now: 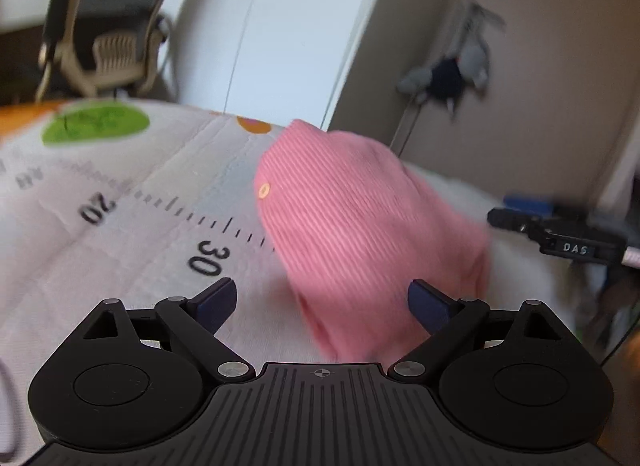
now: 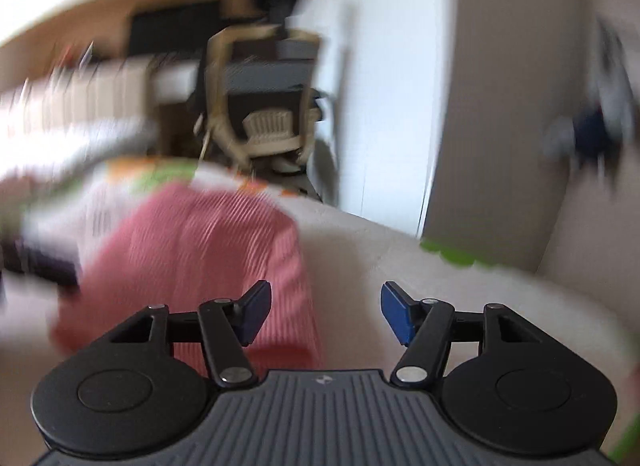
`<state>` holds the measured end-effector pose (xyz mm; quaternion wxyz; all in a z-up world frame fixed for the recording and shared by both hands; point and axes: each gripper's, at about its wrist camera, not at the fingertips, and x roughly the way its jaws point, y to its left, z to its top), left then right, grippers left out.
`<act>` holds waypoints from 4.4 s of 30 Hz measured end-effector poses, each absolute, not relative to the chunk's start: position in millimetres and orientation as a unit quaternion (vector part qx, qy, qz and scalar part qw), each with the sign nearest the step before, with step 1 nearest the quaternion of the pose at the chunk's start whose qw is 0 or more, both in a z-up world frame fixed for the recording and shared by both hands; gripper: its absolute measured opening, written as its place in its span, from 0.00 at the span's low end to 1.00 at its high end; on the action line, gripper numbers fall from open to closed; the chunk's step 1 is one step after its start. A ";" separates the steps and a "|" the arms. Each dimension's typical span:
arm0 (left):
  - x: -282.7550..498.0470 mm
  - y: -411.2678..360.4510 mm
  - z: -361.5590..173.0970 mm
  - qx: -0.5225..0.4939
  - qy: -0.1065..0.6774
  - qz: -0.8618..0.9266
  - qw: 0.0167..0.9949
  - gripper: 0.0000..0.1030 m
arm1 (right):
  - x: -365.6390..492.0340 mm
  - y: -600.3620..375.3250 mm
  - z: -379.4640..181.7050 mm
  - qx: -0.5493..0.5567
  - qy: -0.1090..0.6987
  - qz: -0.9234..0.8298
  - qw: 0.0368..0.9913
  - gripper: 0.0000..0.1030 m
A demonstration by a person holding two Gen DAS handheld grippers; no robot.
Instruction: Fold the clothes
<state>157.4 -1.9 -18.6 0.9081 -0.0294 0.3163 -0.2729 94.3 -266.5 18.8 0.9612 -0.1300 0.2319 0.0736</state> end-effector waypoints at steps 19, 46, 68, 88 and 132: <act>114.2 -73.4 -6.5 0.214 0.209 -0.259 0.918 0.74 | 71.0 -195.9 25.8 -0.329 0.075 0.044 0.940 0.04; 110.3 -20.5 30.4 0.076 0.231 -0.335 0.910 0.40 | 59.0 -249.3 46.5 -0.109 0.168 0.133 0.971 0.16; 187.7 -9.1 30.3 -0.126 0.295 -0.367 0.873 0.92 | 122.7 -245.4 -9.4 -0.047 0.302 0.179 0.935 0.43; 234.5 -31.9 -28.4 -0.115 0.361 -0.237 0.894 0.93 | 209.1 -216.1 2.4 -0.088 0.299 0.166 0.936 0.45; 217.4 155.7 -24.6 -0.167 0.323 -0.108 0.925 0.94 | 266.1 -32.3 -9.6 -0.254 0.245 0.174 0.919 0.58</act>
